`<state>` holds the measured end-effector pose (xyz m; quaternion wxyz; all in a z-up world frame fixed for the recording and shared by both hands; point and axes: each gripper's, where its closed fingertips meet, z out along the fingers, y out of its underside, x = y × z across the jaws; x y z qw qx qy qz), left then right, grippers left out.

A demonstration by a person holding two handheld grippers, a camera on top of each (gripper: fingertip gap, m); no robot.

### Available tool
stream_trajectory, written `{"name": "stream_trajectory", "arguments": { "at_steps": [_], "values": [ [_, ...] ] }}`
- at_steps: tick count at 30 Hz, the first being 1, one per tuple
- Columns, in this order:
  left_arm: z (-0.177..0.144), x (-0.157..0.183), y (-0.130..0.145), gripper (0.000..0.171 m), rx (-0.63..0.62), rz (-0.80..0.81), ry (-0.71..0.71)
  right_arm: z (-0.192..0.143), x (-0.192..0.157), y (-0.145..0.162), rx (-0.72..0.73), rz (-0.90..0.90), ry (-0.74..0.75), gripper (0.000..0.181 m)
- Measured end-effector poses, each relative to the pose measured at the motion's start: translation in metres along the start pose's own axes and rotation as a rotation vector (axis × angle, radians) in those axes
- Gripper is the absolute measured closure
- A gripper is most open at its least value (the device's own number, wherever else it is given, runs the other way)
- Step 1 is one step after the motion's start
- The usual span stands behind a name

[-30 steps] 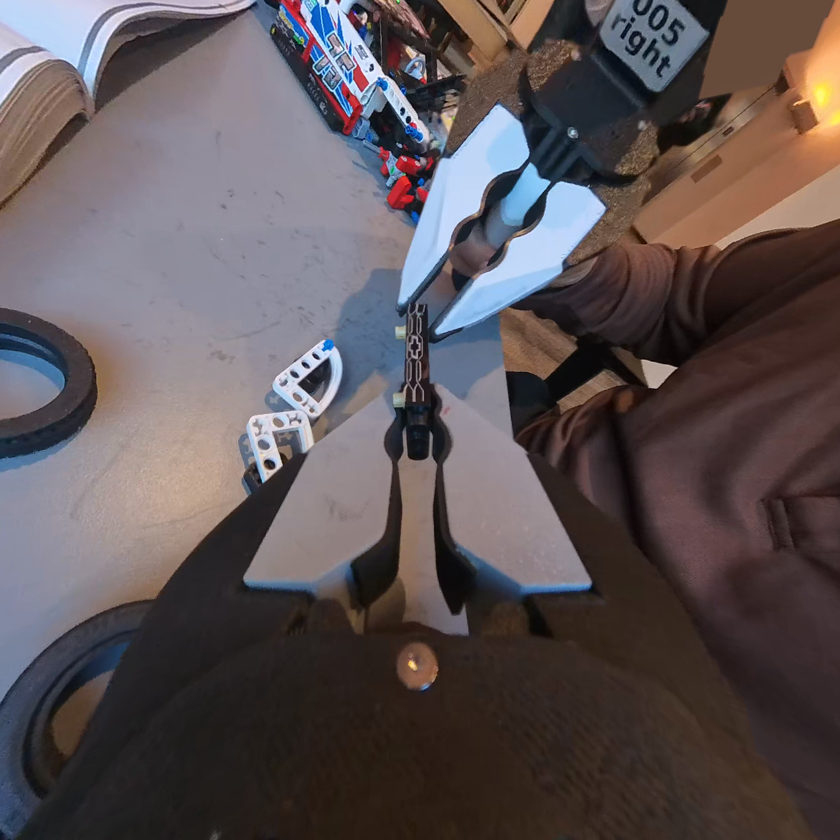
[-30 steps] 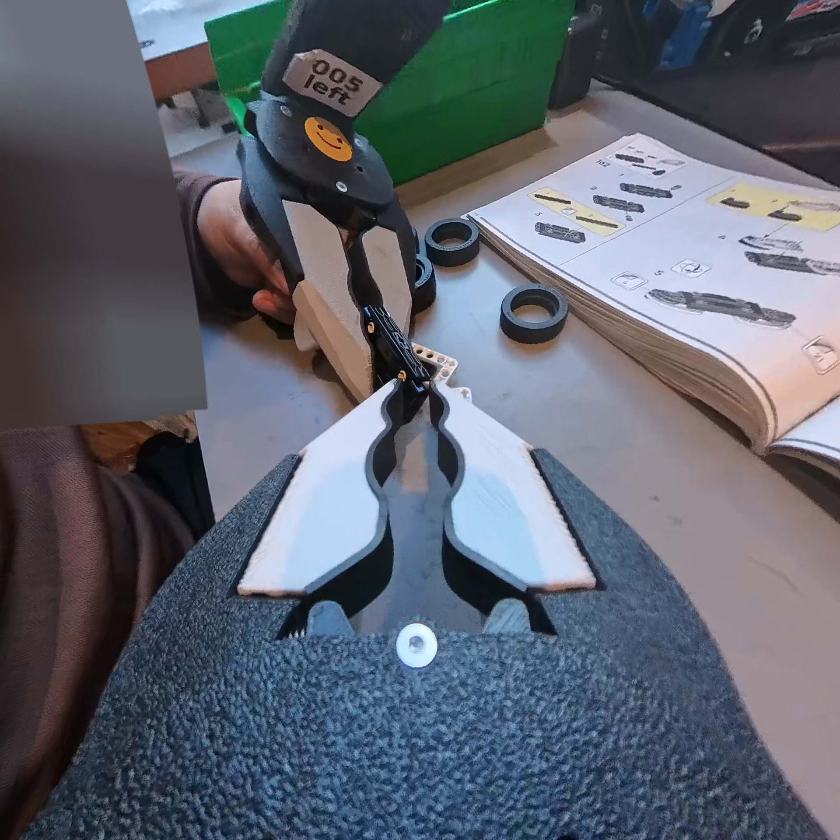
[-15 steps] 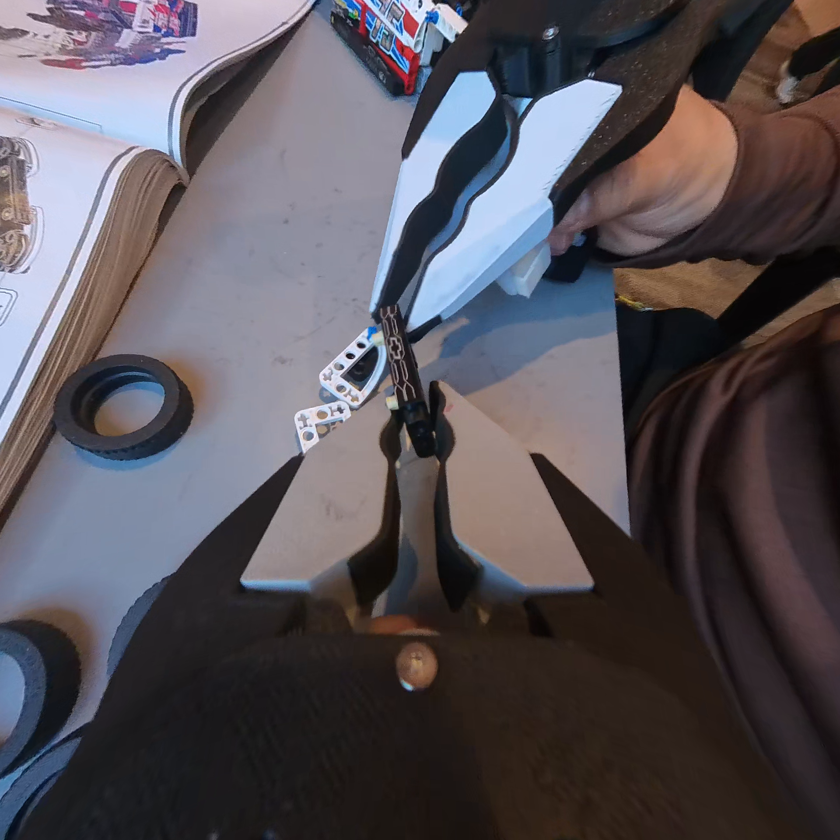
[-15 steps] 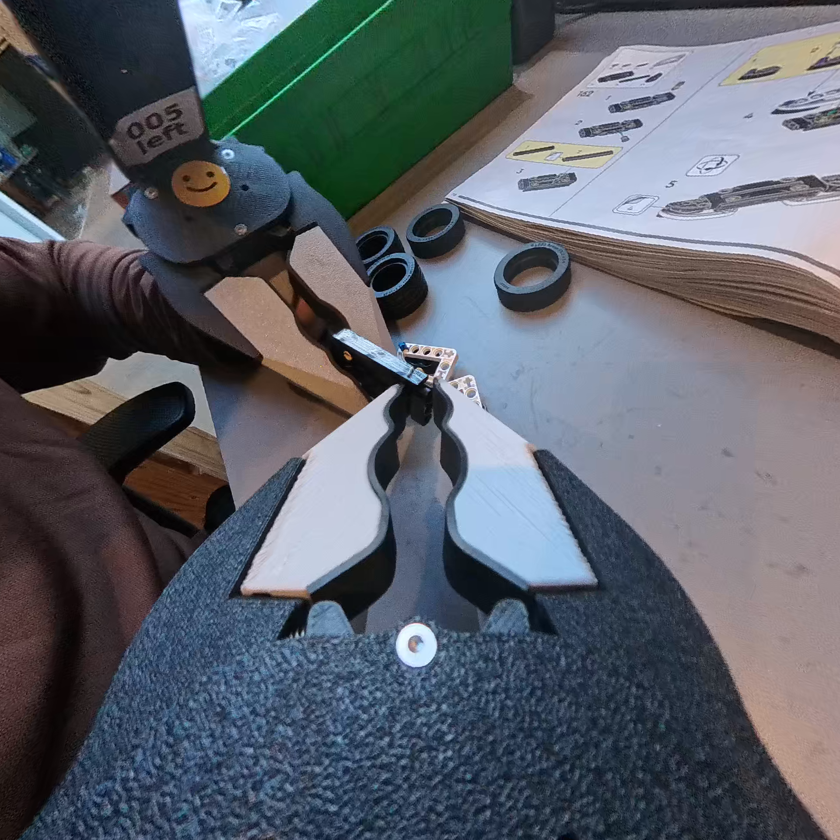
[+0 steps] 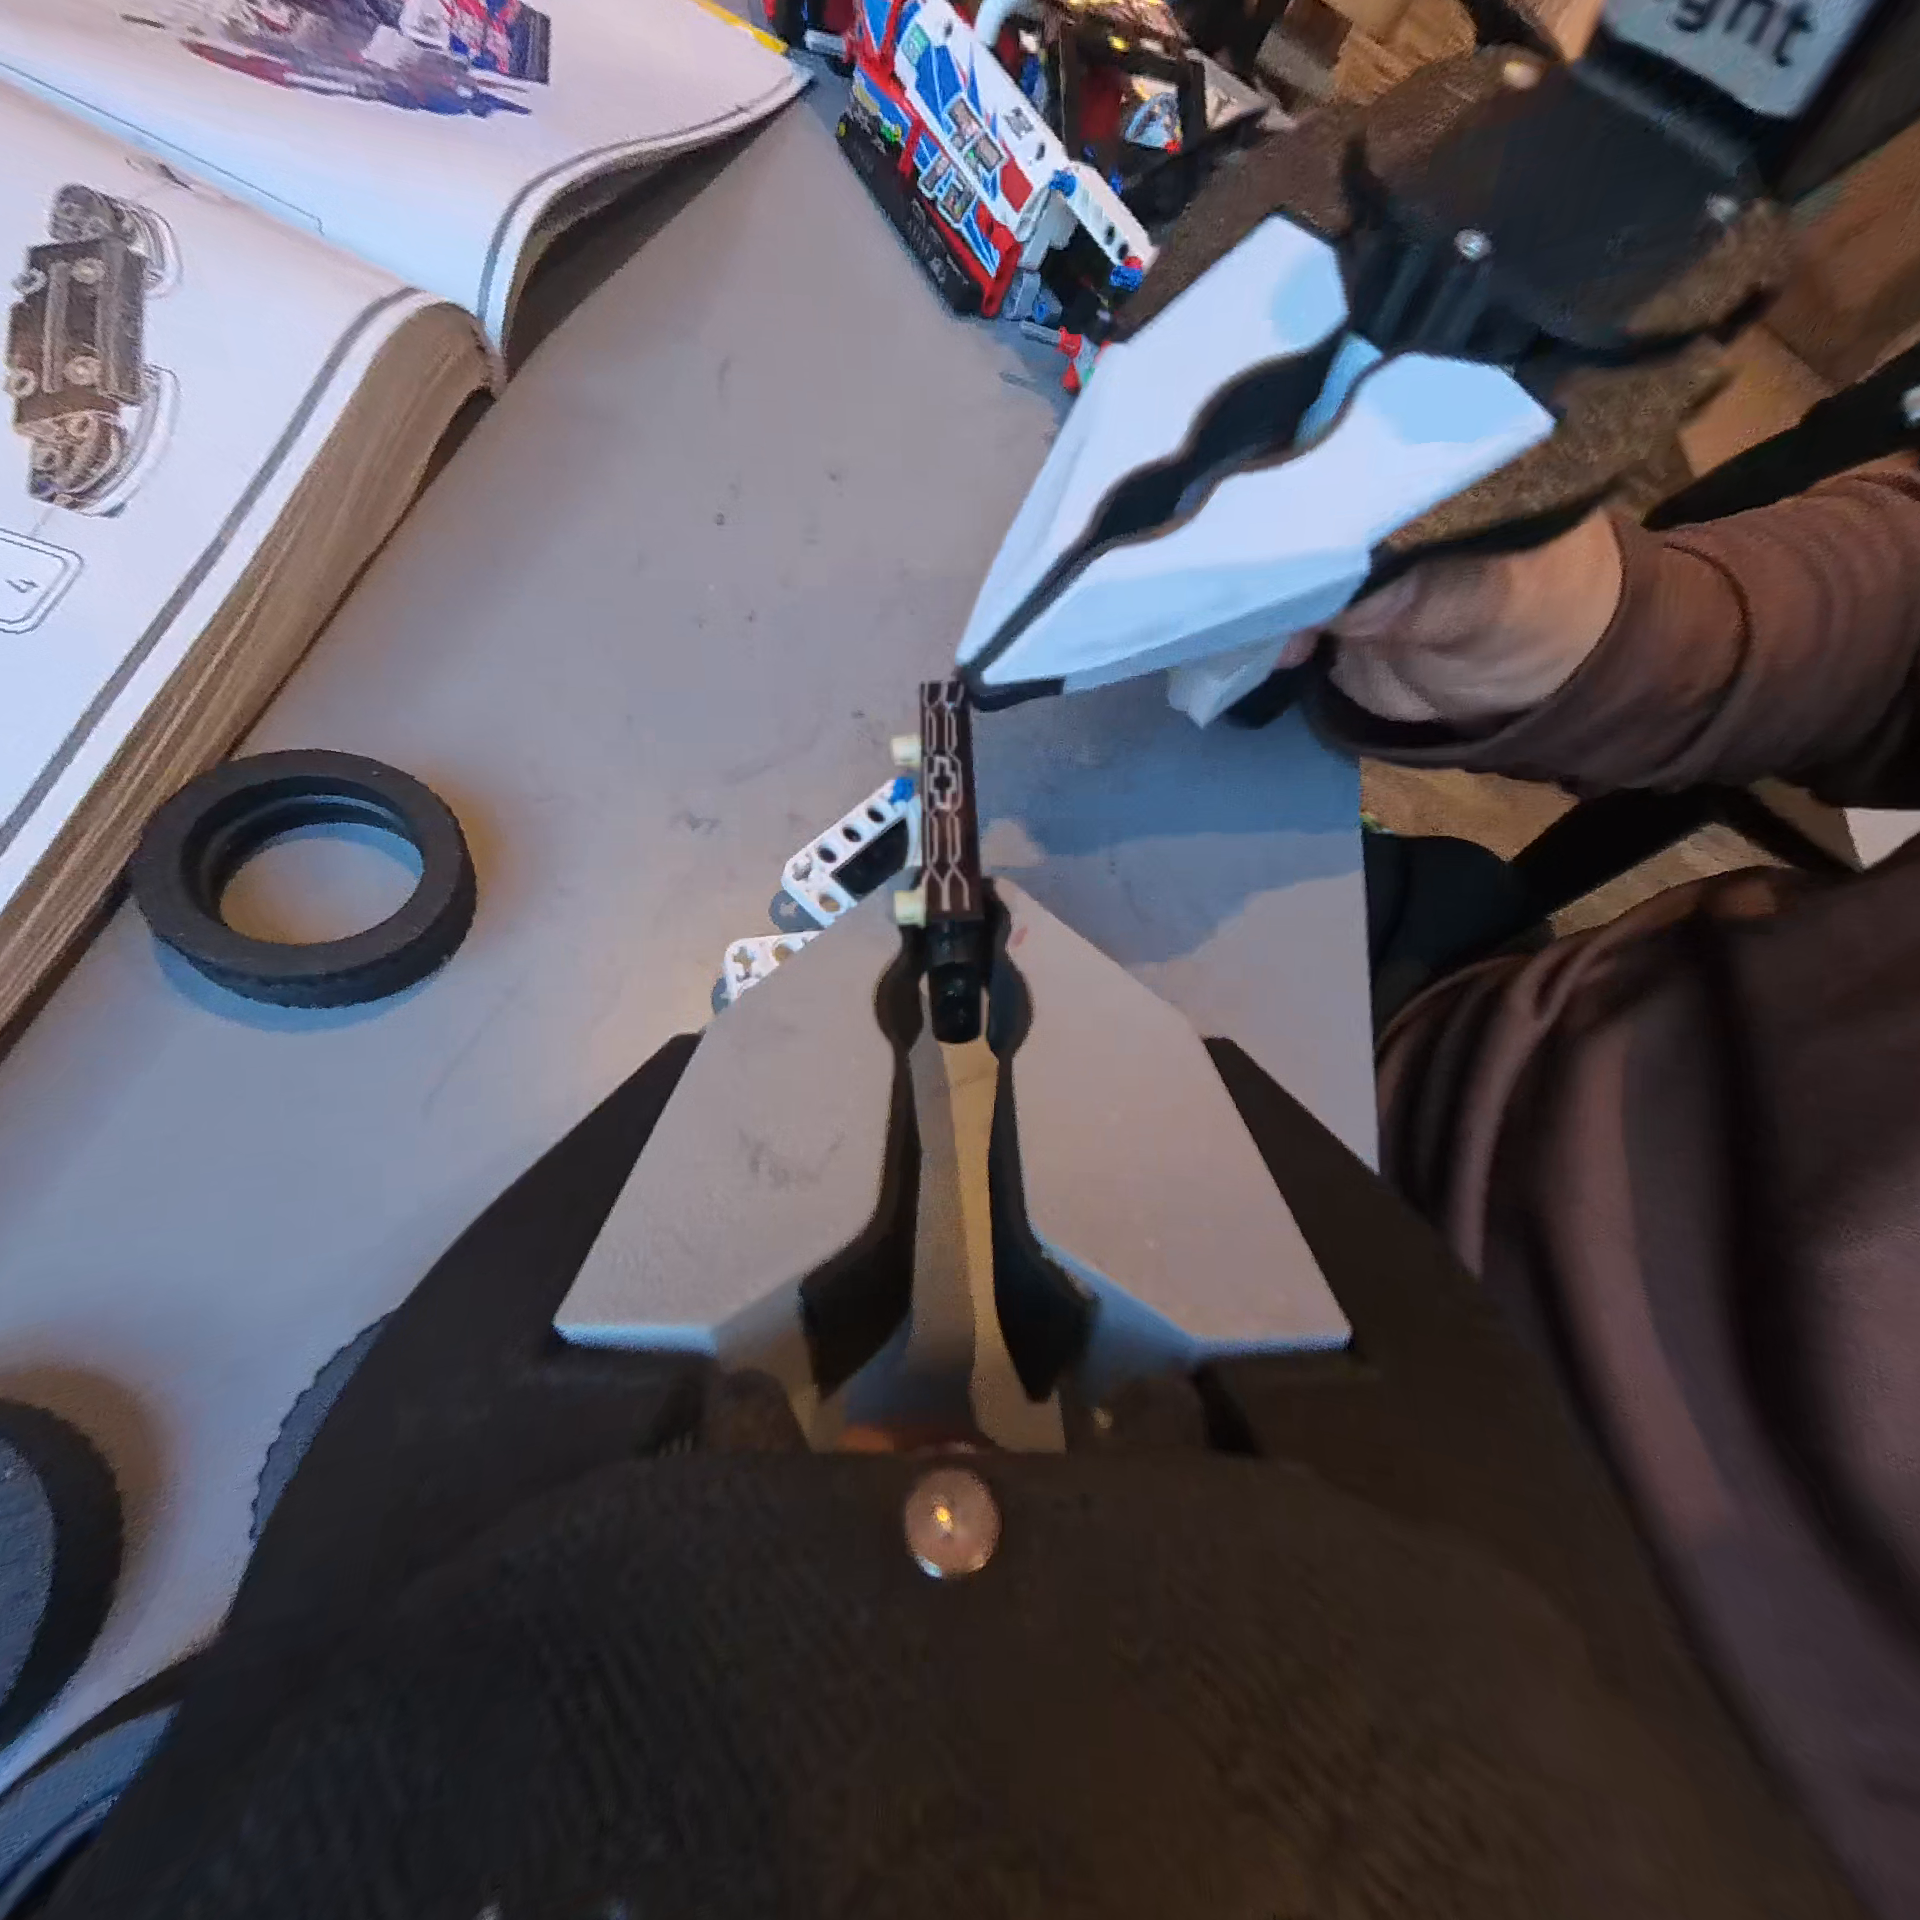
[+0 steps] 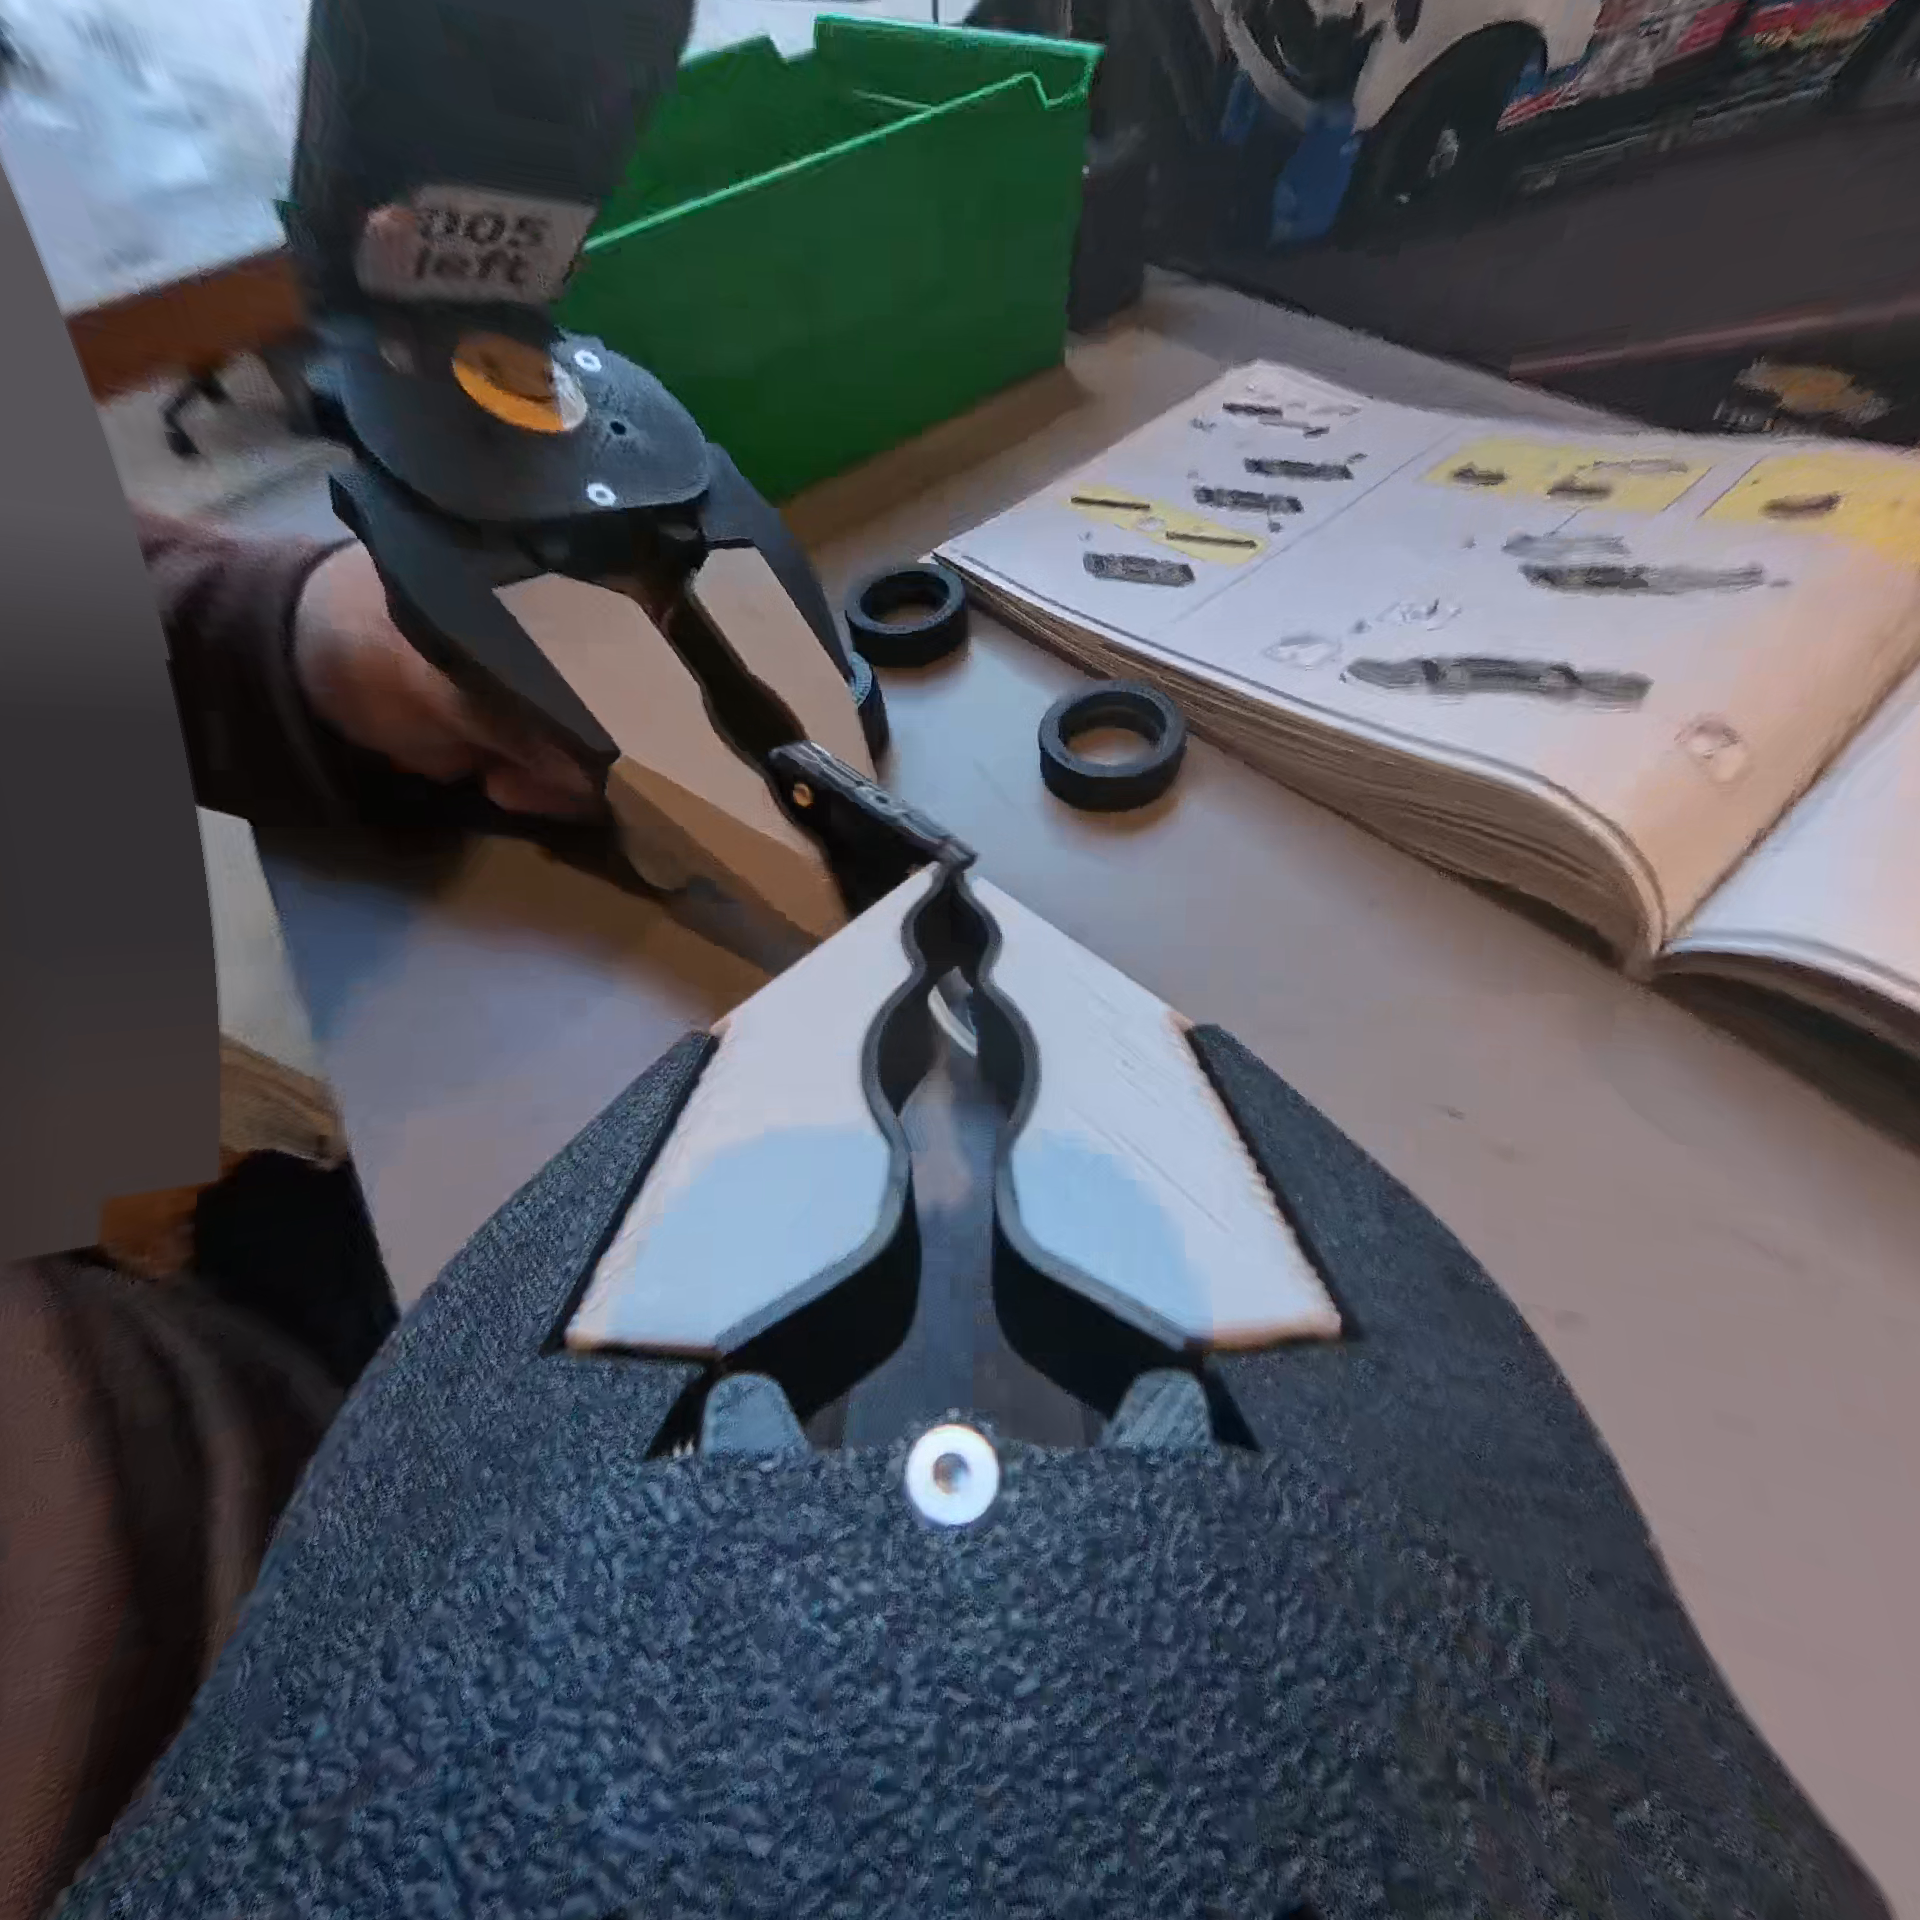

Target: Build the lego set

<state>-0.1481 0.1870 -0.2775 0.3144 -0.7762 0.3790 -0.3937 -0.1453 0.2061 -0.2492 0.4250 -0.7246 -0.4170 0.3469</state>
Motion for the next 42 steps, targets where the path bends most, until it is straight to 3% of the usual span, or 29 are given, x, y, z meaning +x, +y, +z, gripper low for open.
{"name": "stream_trajectory", "arguments": {
  "at_steps": [4, 8, 16, 18, 28, 33, 42],
  "values": [
    [-0.001, -0.001, 0.0, 0.167, -0.002, -0.013, 0.009, -0.006, 0.009, 0.004, -0.032, -0.018, 0.013, 0.181],
    [0.0, -0.001, 0.002, 0.167, -0.013, -0.01, 0.015, -0.002, 0.006, 0.003, -0.047, -0.082, 0.018, 0.163],
    [0.002, 0.003, 0.004, 0.166, -0.033, 0.018, 0.019, 0.003, 0.002, 0.009, -0.089, -0.134, -0.035, 0.167],
    [0.003, 0.003, 0.007, 0.165, -0.051, 0.038, 0.003, 0.005, -0.002, 0.012, -0.107, -0.14, -0.068, 0.174],
    [0.006, 0.001, 0.012, 0.166, -0.095, 0.115, -0.067, 0.005, -0.004, 0.013, -0.153, -0.238, -0.083, 0.169],
    [0.003, 0.006, 0.008, 0.167, -0.057, 0.238, -0.102, -0.002, -0.014, 0.009, -0.124, -0.396, -0.094, 0.172],
    [0.002, 0.009, -0.003, 0.167, 0.0, 0.615, -0.313, -0.014, -0.017, 0.009, -0.106, -0.708, 0.02, 0.17]
  ]
}}
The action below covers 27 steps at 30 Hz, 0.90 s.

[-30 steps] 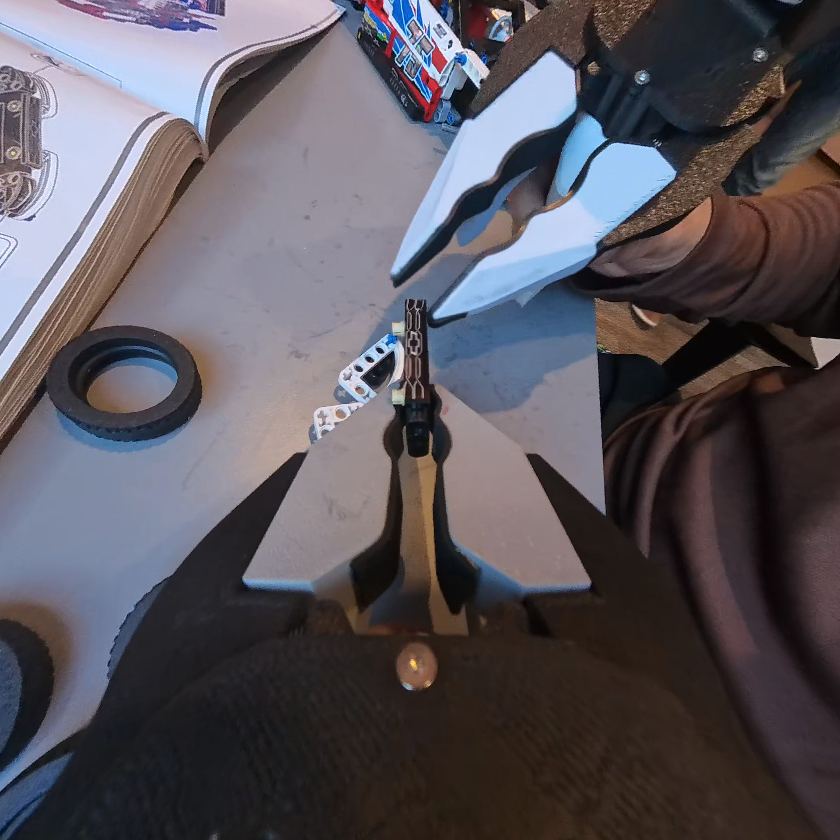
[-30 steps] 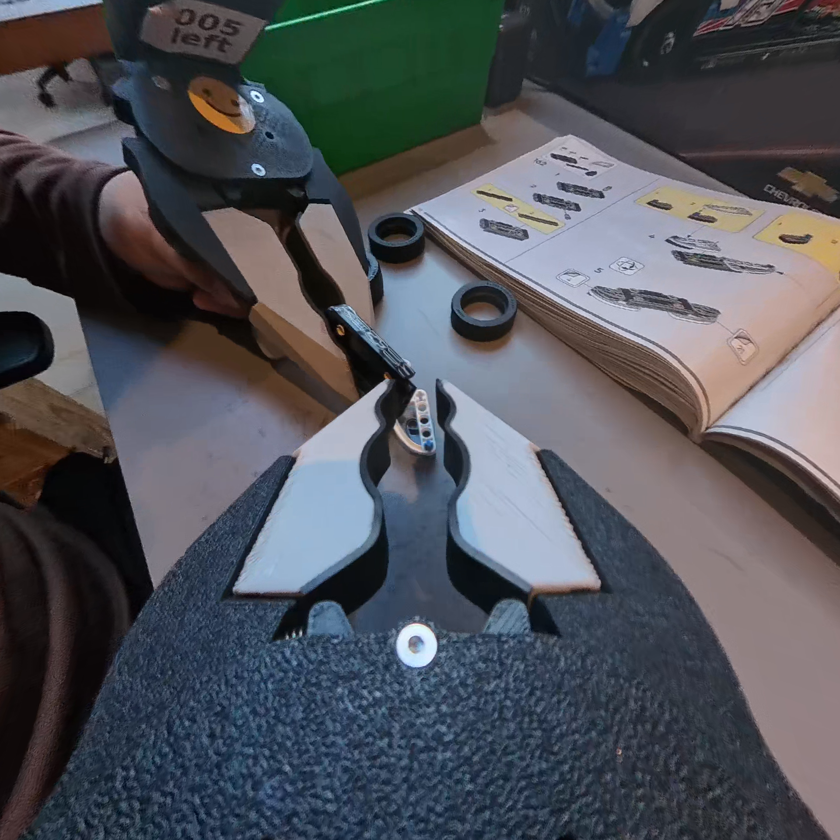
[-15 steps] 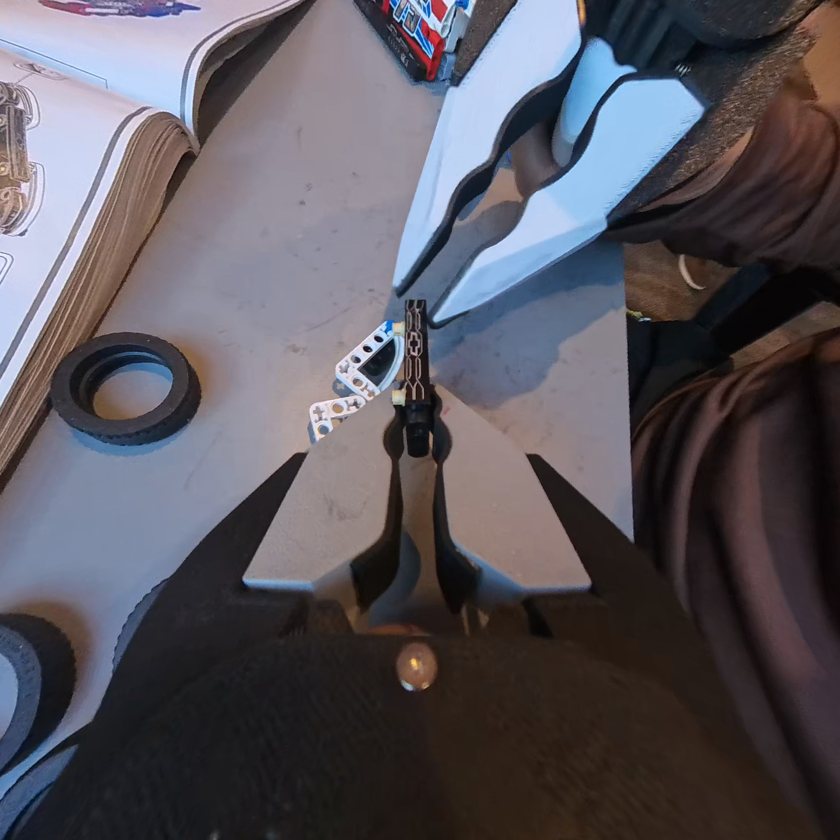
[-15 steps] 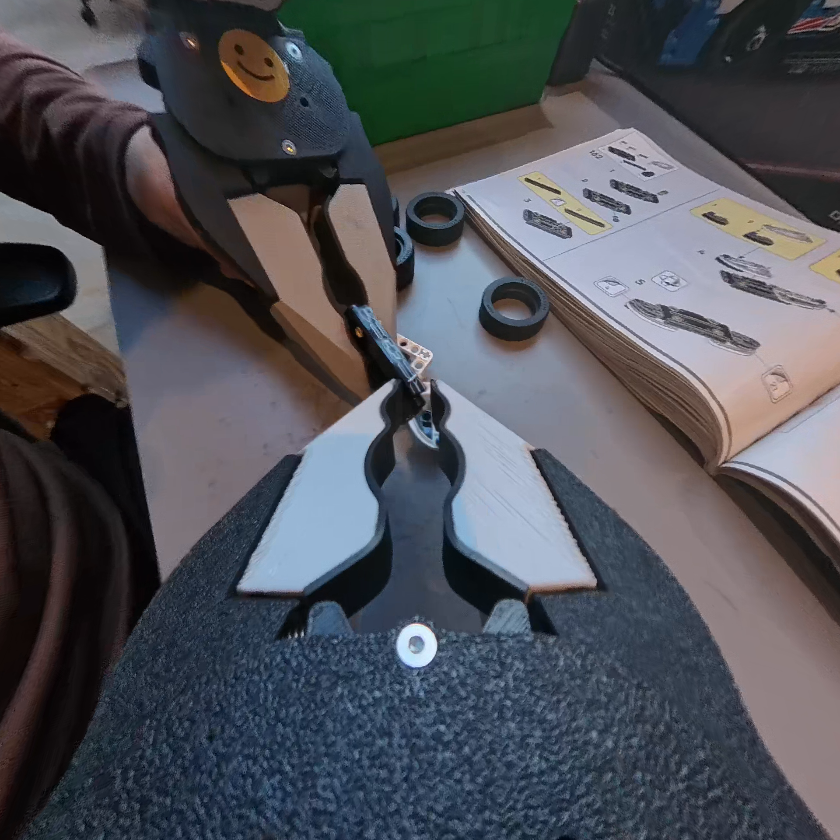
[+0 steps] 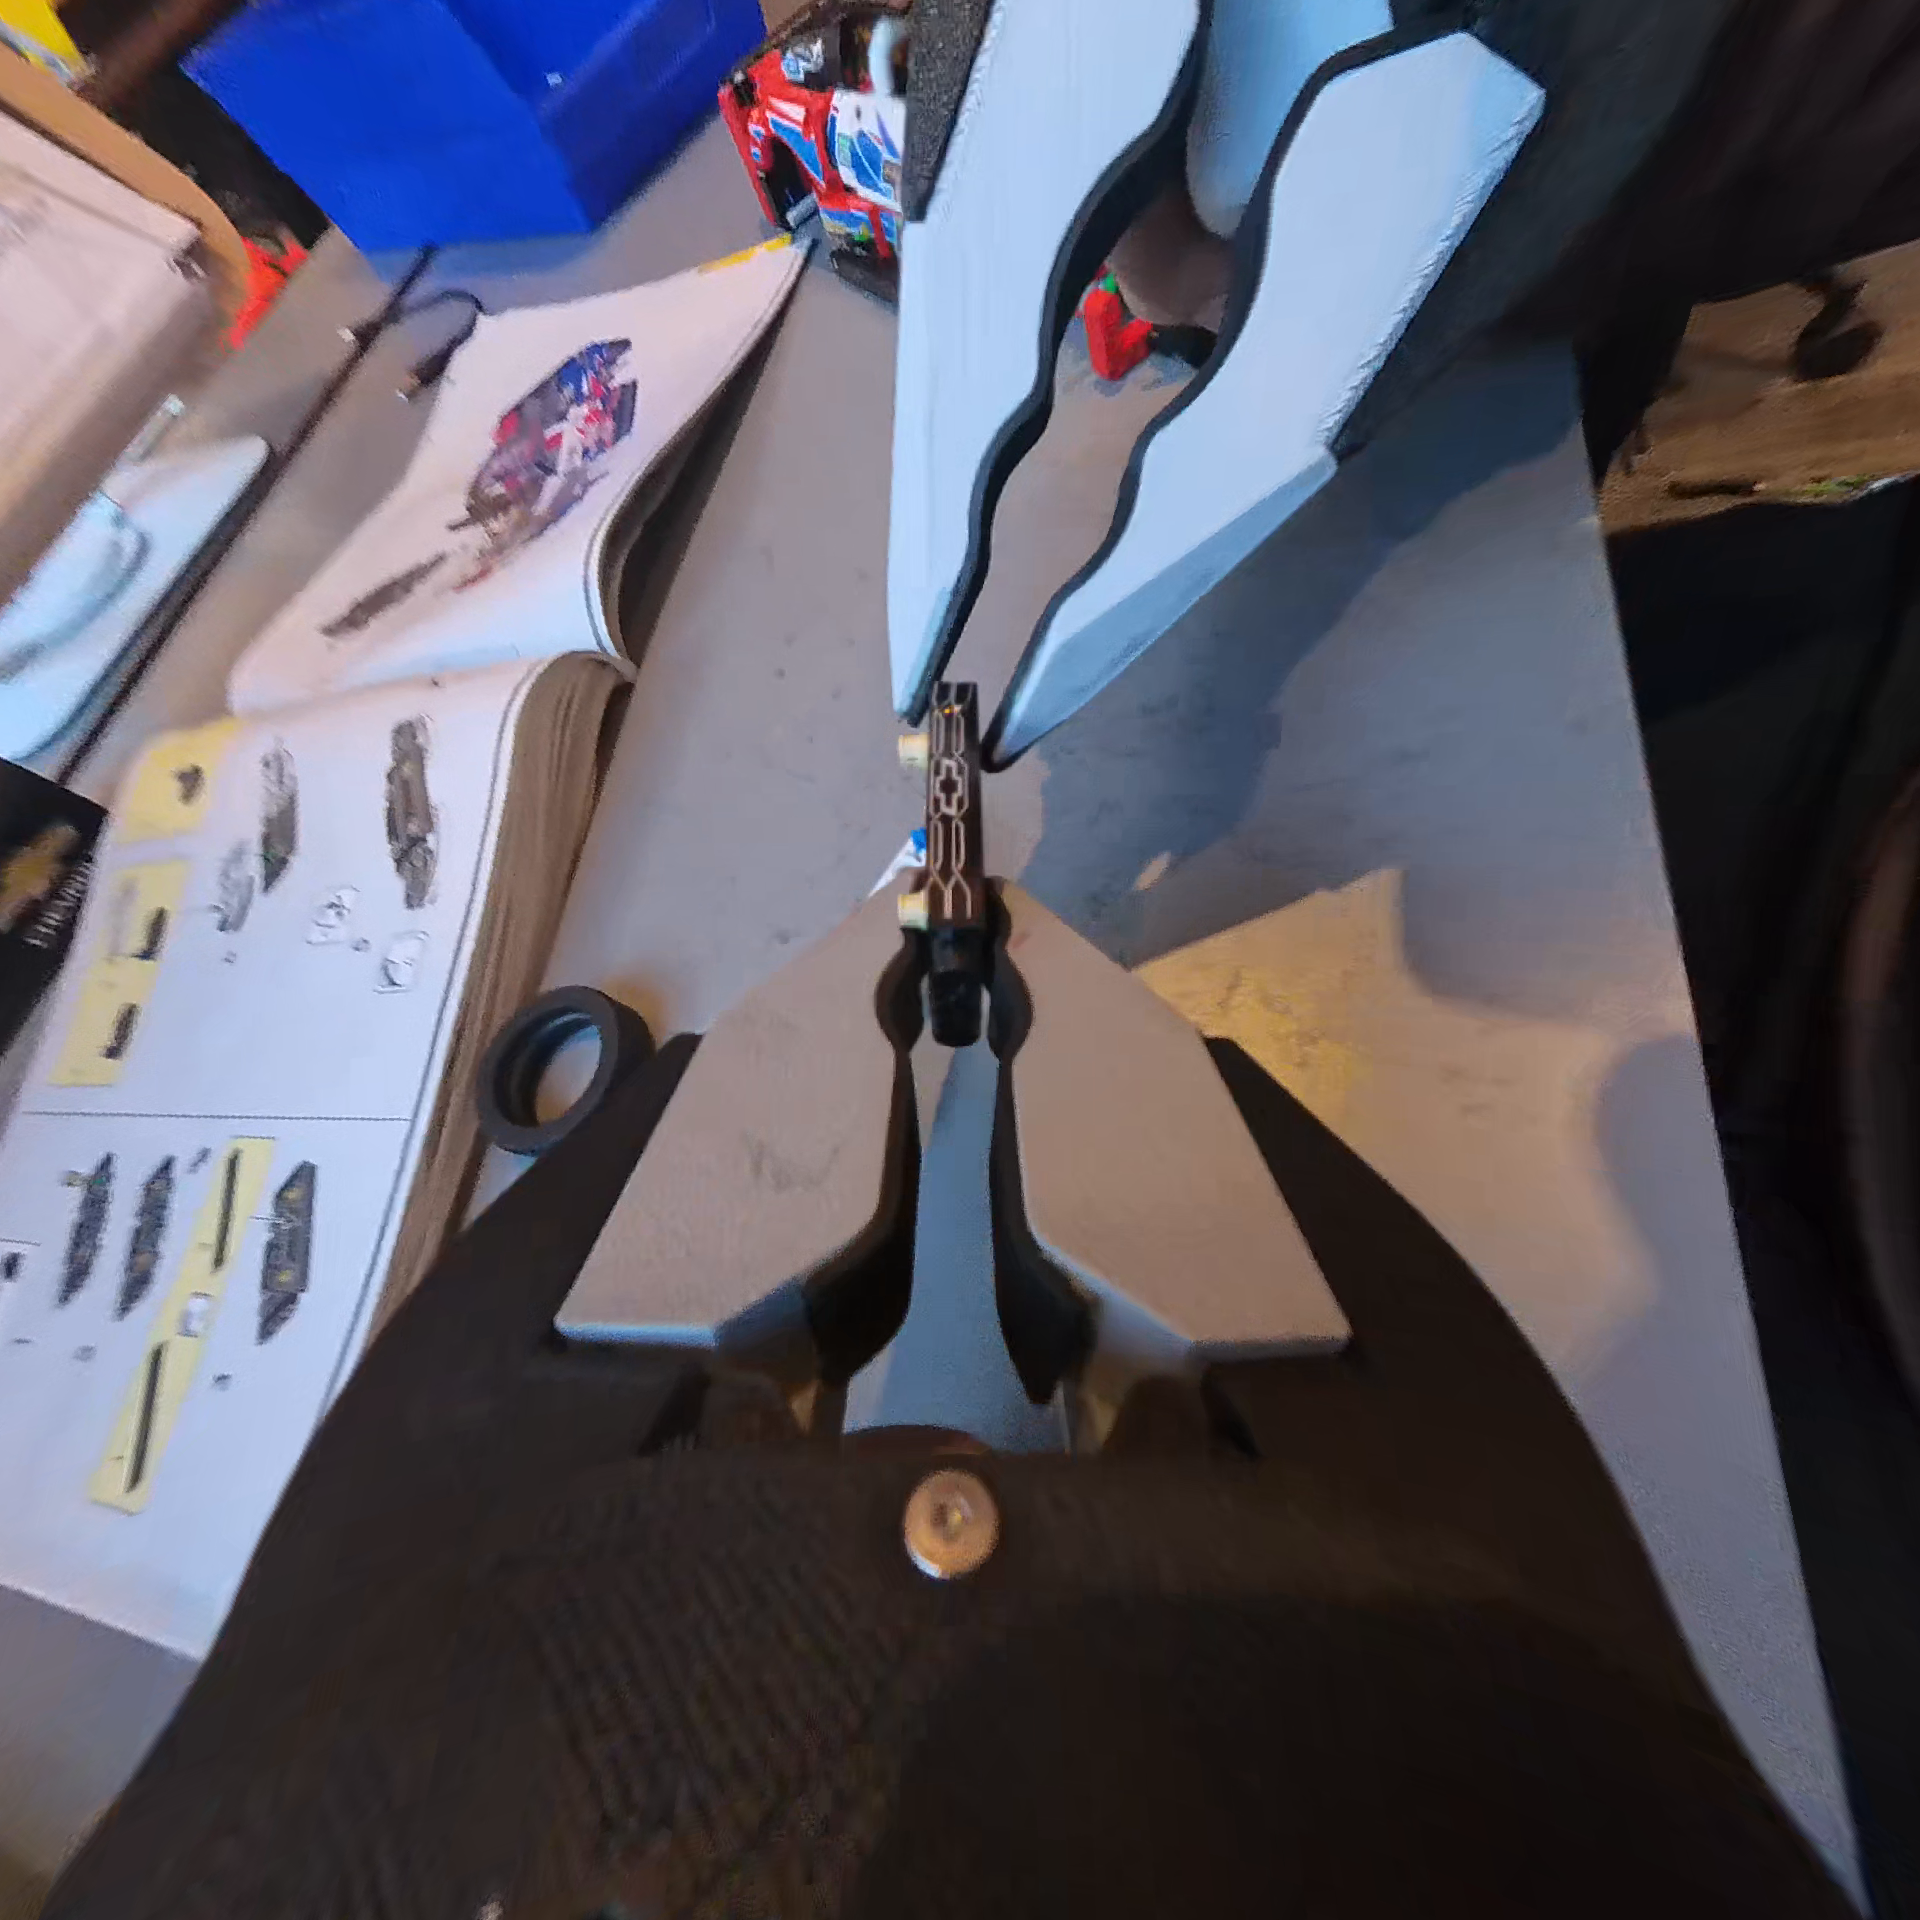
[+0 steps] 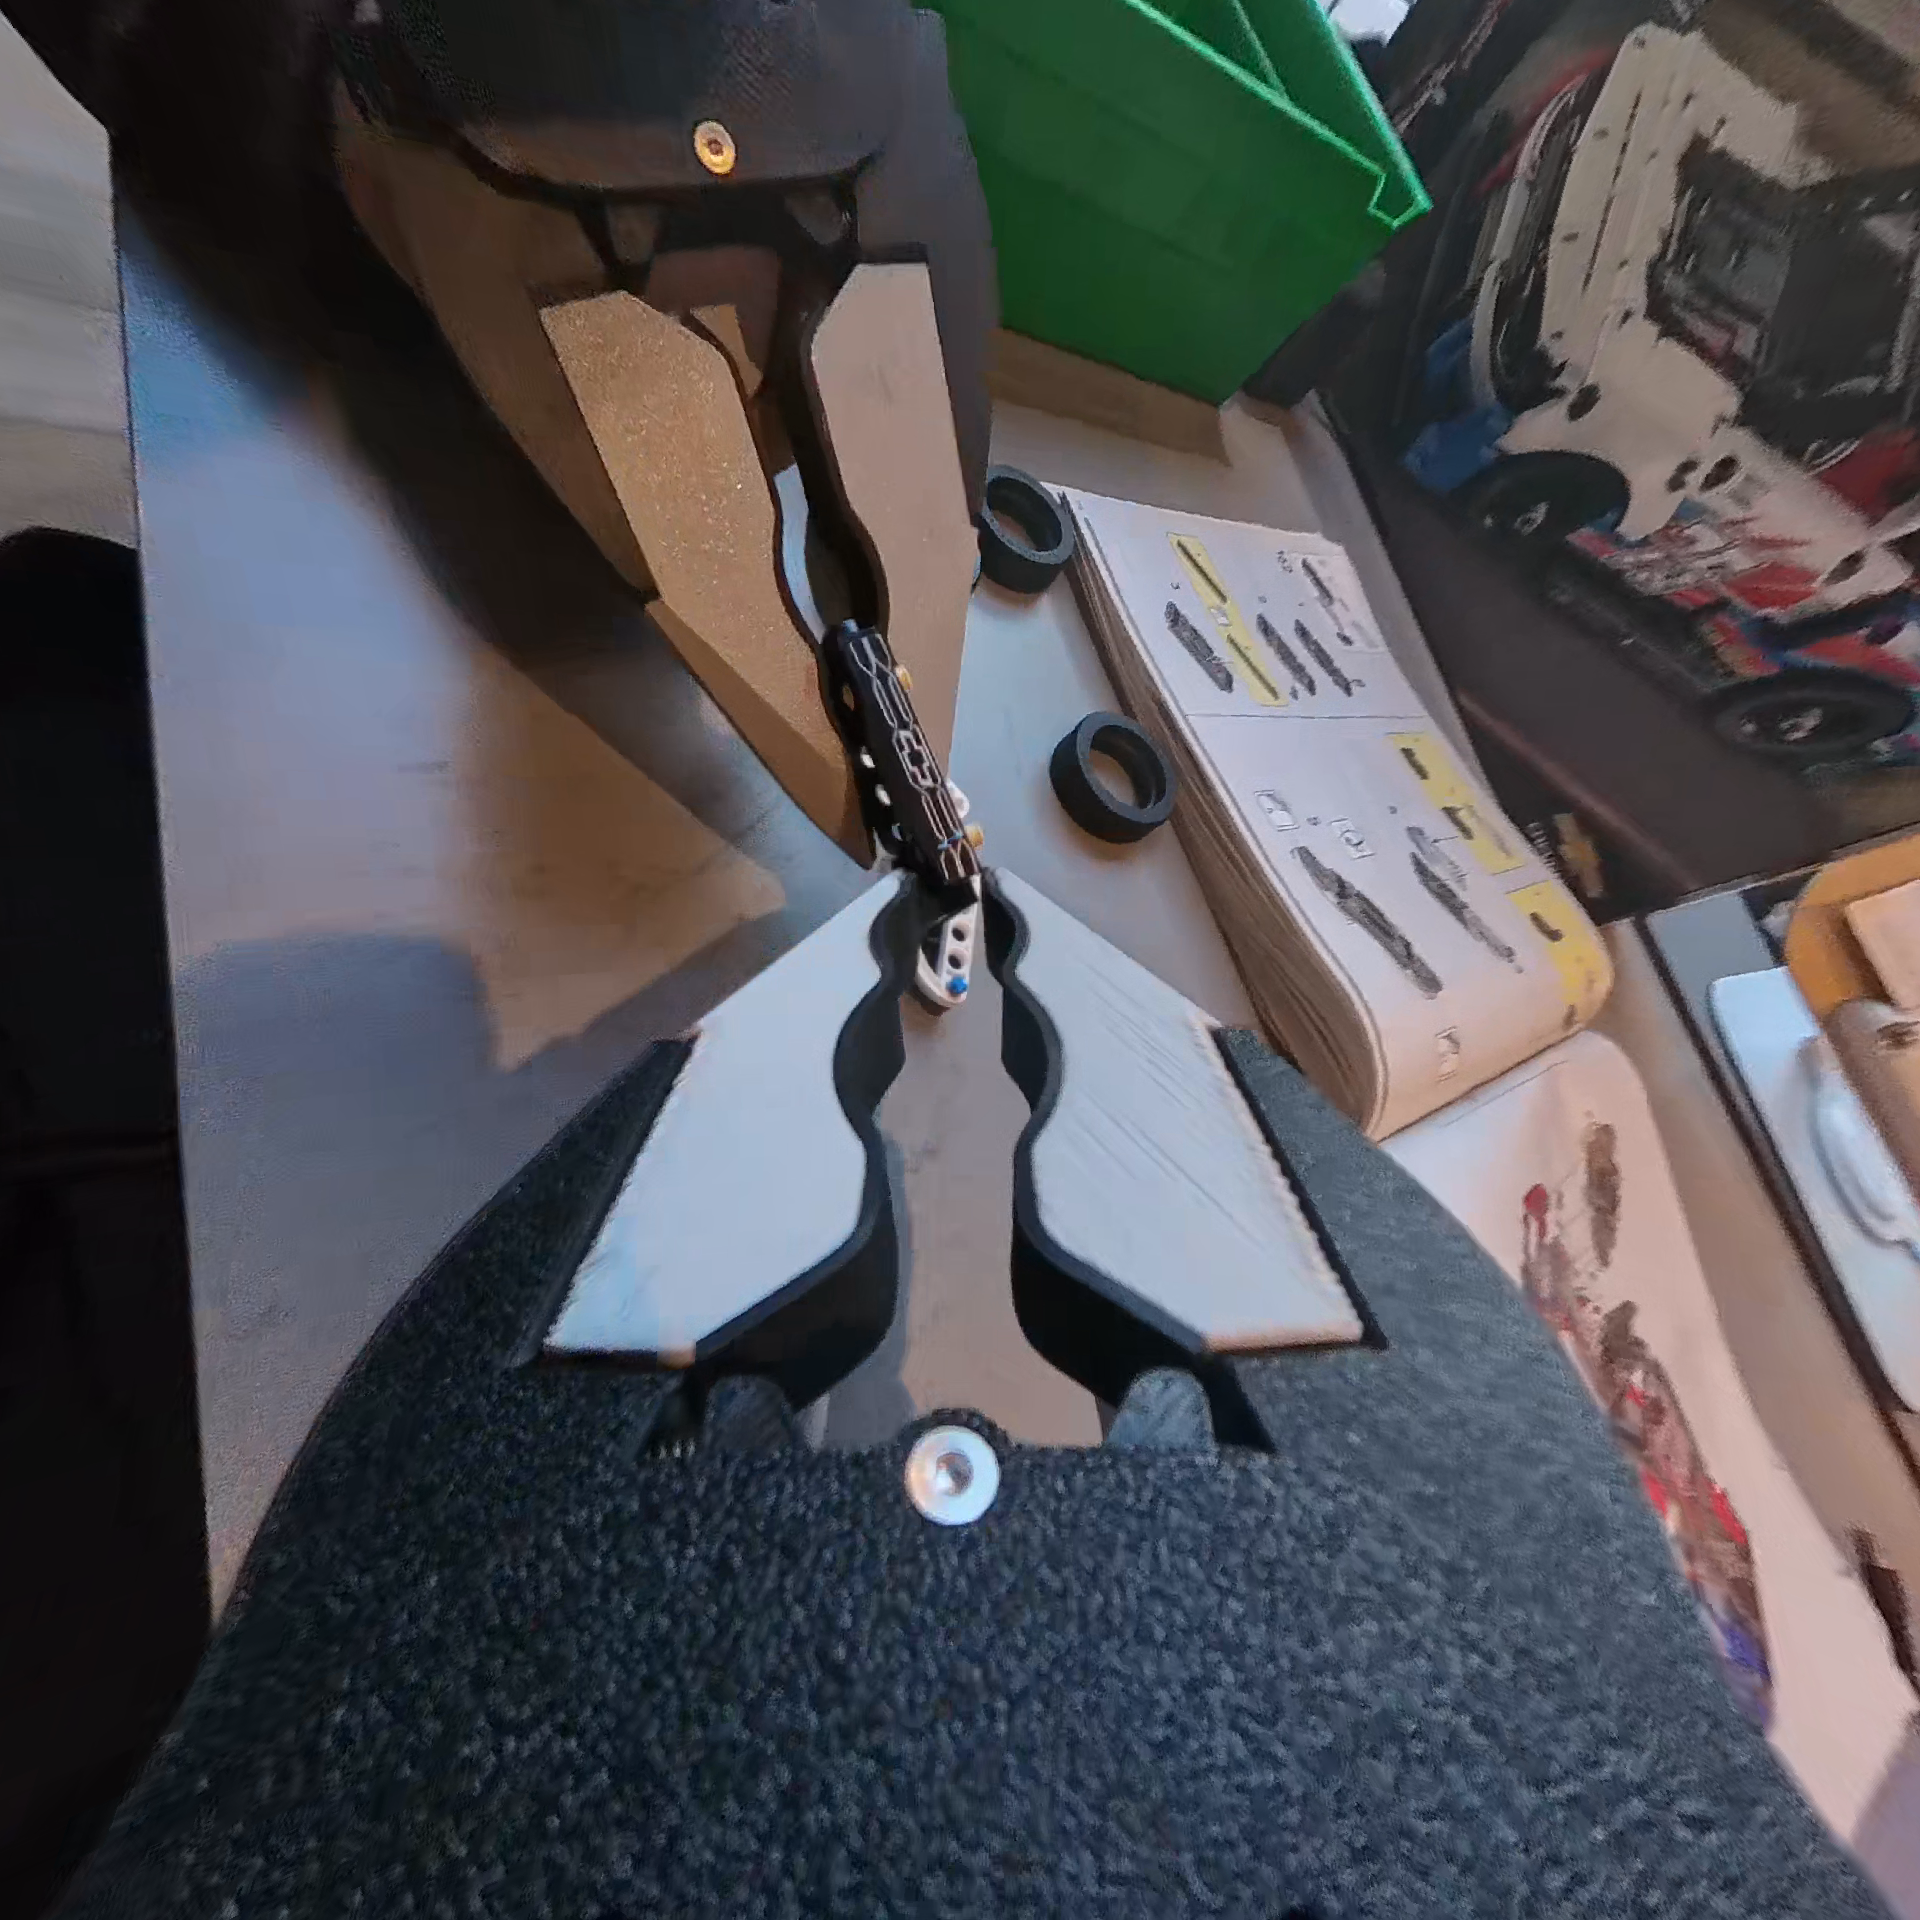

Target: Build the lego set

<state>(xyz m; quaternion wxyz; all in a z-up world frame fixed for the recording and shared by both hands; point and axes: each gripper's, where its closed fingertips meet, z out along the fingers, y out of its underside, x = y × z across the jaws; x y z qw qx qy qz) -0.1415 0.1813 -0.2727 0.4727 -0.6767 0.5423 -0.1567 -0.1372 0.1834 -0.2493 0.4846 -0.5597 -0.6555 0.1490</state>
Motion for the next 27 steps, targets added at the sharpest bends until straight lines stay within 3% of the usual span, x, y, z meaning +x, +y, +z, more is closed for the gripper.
{"name": "stream_trajectory", "arguments": {
  "at_steps": [9, 11, 16, 21, 27],
  "values": [
    [0.0, -0.001, 0.001, 0.167, -0.021, 0.175, -0.095, -0.004, -0.004, -0.004, 0.048, 0.006, -0.019, 0.171],
    [0.002, -0.001, 0.003, 0.167, -0.04, 0.278, -0.134, -0.006, -0.006, 0.0, 0.042, 0.131, -0.113, 0.17],
    [0.003, 0.011, 0.008, 0.166, -0.076, 0.746, -0.266, -0.02, -0.014, -0.008, 0.078, 0.595, -0.377, 0.167],
    [0.009, 0.025, 0.012, 0.166, -0.107, 0.955, -0.298, -0.01, -0.039, 0.022, -0.118, 0.522, -0.36, 0.169],
    [0.013, 0.029, 0.017, 0.166, -0.123, 1.028, -0.303, -0.01, -0.054, 0.027, -0.154, 0.499, -0.413, 0.172]
  ]
}}
